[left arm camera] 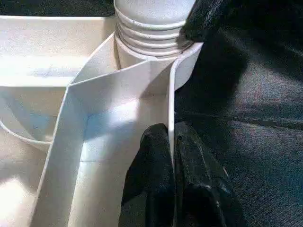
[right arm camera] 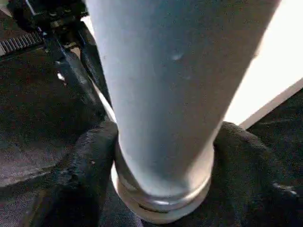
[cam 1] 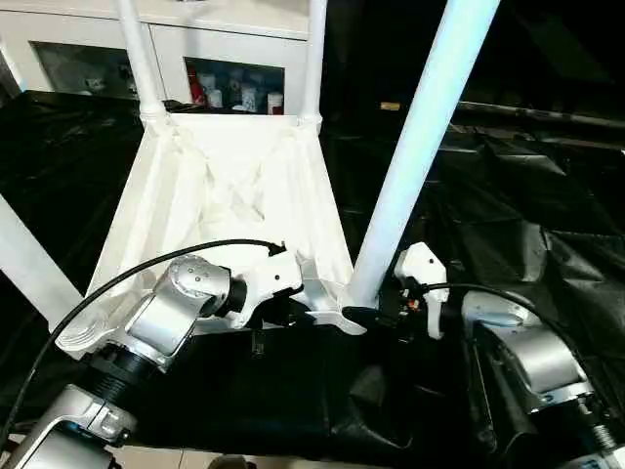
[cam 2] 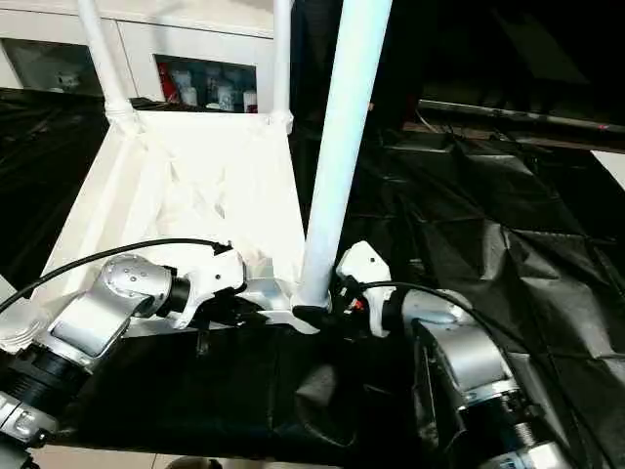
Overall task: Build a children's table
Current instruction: Rotate leg to tighten
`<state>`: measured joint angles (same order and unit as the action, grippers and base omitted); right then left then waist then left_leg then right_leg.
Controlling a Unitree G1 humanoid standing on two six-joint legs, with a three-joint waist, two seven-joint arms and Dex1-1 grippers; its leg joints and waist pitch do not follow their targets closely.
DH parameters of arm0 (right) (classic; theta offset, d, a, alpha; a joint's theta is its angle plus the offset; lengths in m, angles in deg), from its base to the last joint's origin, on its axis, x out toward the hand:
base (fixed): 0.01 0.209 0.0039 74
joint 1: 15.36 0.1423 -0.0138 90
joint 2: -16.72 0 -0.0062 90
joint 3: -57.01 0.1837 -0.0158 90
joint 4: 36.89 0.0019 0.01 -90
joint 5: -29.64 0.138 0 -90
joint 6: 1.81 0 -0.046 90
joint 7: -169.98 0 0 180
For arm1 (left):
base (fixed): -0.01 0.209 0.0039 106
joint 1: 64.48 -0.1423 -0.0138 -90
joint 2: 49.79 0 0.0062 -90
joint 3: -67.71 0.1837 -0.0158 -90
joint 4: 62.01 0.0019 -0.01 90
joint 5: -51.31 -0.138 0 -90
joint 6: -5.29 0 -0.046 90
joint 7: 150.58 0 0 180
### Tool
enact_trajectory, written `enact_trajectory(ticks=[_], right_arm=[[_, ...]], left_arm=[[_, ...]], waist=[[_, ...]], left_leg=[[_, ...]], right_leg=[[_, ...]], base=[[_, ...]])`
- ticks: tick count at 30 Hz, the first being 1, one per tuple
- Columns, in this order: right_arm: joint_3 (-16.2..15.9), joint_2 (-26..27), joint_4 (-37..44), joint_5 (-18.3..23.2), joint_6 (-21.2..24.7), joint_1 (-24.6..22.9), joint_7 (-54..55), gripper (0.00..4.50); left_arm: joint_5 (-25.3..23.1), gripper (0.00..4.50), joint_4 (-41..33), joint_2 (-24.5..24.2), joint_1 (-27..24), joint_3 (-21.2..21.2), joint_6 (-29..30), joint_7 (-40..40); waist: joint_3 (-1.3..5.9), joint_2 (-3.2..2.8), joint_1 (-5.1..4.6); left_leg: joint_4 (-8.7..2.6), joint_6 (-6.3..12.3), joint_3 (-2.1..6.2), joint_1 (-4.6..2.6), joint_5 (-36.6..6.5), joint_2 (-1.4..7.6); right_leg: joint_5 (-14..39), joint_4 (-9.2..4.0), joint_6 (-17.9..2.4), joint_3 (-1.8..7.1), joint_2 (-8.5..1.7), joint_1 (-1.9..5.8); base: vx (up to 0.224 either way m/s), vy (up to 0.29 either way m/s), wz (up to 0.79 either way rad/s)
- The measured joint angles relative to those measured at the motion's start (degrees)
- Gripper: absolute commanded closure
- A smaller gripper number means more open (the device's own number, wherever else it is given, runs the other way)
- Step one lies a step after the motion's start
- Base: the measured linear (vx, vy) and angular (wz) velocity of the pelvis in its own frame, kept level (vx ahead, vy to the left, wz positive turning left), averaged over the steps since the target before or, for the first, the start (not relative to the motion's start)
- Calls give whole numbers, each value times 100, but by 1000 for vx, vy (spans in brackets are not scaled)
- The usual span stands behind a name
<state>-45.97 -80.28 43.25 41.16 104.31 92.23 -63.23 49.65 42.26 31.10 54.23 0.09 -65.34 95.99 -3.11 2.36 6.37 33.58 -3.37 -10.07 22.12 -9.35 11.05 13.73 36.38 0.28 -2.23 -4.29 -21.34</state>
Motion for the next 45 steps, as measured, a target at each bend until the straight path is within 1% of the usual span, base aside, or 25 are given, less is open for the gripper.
enact_trajectory(ticks=[5,8,10,11,13,15,18,21,22,24,25,26,27,28,30,32,34,35,36,38,40,42,44,45], right_arm=[[-1,40,-37,1,-8,3,-12,178],[-1,53,-42,1,-11,3,-12,180],[41,179,-140,-1,-42,8,101,183],[121,369,-305,-16,-81,37,350,184],[251,638,-616,-80,-165,134,873,184],[443,952,-1017,-176,-154,362,1559,184],[644,1376,-1489,-272,-111,664,2438,185],[847,1803,-1954,-327,-99,982,3290,185],[950,1969,-2157,-361,-98,1151,3603,185],[1021,2107,-2425,-495,-141,1366,3992,185],[1023,2117,-2511,-538,-207,1404,4051,150],[1031,2117,-2570,-556,-300,1410,4056,129],[1036,2116,-2591,-561,-341,1411,4037,115],[1035,2120,-2623,-563,-378,1411,4018,115],[1044,2103,-2641,-562,-404,1411,3967,95],[1032,1933,-2636,-526,-410,1406,3576,71],[973,1702,-2587,-487,-399,1356,3116,69],[858,1491,-2411,-486,-389,1260,2787,62],[787,1330,-2290,-481,-392,1180,2534,44],[685,1073,-2141,-481,-400,1100,2101,29],[540,782,-1829,-466,-425,961,1643,14],[360,329,-1303,-323,-255,697,901,14],[308,61,-1007,-223,-97,564,394,14],[227,-85,-811,-184,-45,481,163,14]], left_arm=[[0,450,-74,-30,-56,-11,22,-51],[0,450,-109,-44,-81,-15,26,-57],[-5,450,-94,-33,-95,-56,53,-133],[-32,450,-28,32,-91,-125,95,-283],[-110,450,218,247,47,-170,195,-632],[-276,450,632,611,303,-176,266,-1133],[-388,450,1126,1009,588,-200,358,-1717],[-473,450,1583,1418,841,-308,503,-2220],[-506,450,1762,1573,950,-350,569,-2414],[-559,450,1964,1808,1074,-388,660,-2680],[-582,450,2038,1869,1114,-397,659,-2738],[-588,450,2072,1889,1135,-404,649,-2753],[-588,450,2076,1889,1138,-404,639,-2748],[-588,450,2076,1890,1143,-400,635,-2740],[-588,450,2088,1889,1144,-388,578,-2708],[-578,450,2084,1810,1116,-383,424,-2584],[-502,450,1988,1702,1026,-382,293,-2356],[-467,450,1849,1571,936,-351,154,-2137],[-421,450,1758,1480,858,-340,56,-1941],[-367,450,1584,1316,737,-327,-126,-1576],[-291,450,1387,1138,615,-307,-187,-1261],[-168,450,1119,896,471,-243,-238,-872],[-105,450,1006,741,414,-222,-300,-639],[-75,450,908,665,363,-219,-320,-528]], waist=[[4,9,-16],[4,11,-24],[8,15,-46],[11,19,-79],[15,25,-122],[16,27,-143],[17,28,-150],[22,22,-146],[25,20,-154],[27,21,-157],[31,18,-147],[33,17,-134],[34,18,-129],[34,18,-125],[33,19,-122],[28,26,-120],[27,28,-105],[23,23,-72],[22,21,-38],[20,17,23],[19,12,34],[18,10,63],[18,10,75],[18,10,79]], left_leg=[[-1,1,0,-2,0,0],[-1,1,0,-2,1,0],[-2,0,0,-6,1,0],[2,-1,0,-10,2,0],[8,-3,0,-18,2,-2],[13,-8,0,-25,5,-3],[7,-11,0,-43,6,-3],[3,-13,0,-64,7,-3],[6,-15,1,-67,8,-4],[3,-16,1,-67,8,-5],[2,-16,1,-70,8,-5],[-3,-16,1,-71,8,-5],[-5,-16,1,-71,8,-5],[-7,-16,1,-71,8,-5],[-9,-16,1,-70,8,-5],[-10,-16,1,-68,8,-4],[-15,-16,1,-67,8,-4],[-22,-16,2,-64,8,-3],[-32,-16,2,-64,8,-4],[-36,-16,1,-59,9,-3],[-37,-16,1,-51,9,-4],[-40,-15,1,-29,9,-1],[-34,-5,0,-11,15,-2],[-33,2,0,-1,19,-2]], right_leg=[[0,1,0,0,0,0],[0,2,0,0,0,0],[0,5,0,0,0,1],[0,16,0,2,0,-1],[-1,34,-1,1,-6,0],[-17,44,-3,2,-10,-3],[-28,43,21,1,-12,0],[-33,41,28,2,-14,7],[-35,42,29,3,-14,10],[-40,35,23,4,-15,11],[-46,31,13,3,-15,17],[-44,27,16,2,-15,19],[-43,26,18,2,-15,19],[-42,26,20,0,-15,19],[-42,25,20,-1,-15,19],[-42,25,20,-2,-15,17],[-42,23,20,-4,-15,16],[-42,18,21,-9,-15,16],[-42,11,20,-9,-15,16],[-42,10,20,-14,-15,12],[-42,2,20,-13,-15,10],[-43,-20,21,-20,-15,5],[-43,-23,21,-20,-15,-6],[-43,-24,21,-21,-16,-11]], base=[[0,0,0],[0,0,0],[0,0,0],[0,0,0],[0,0,0],[0,0,0],[0,0,0],[0,0,0],[0,0,0],[0,0,0],[0,0,0],[0,0,0],[0,0,0],[0,0,0],[0,0,0],[0,0,0],[0,0,0],[0,0,0],[0,0,0],[0,0,0],[0,0,0],[0,0,0],[0,0,0],[0,0,0]])
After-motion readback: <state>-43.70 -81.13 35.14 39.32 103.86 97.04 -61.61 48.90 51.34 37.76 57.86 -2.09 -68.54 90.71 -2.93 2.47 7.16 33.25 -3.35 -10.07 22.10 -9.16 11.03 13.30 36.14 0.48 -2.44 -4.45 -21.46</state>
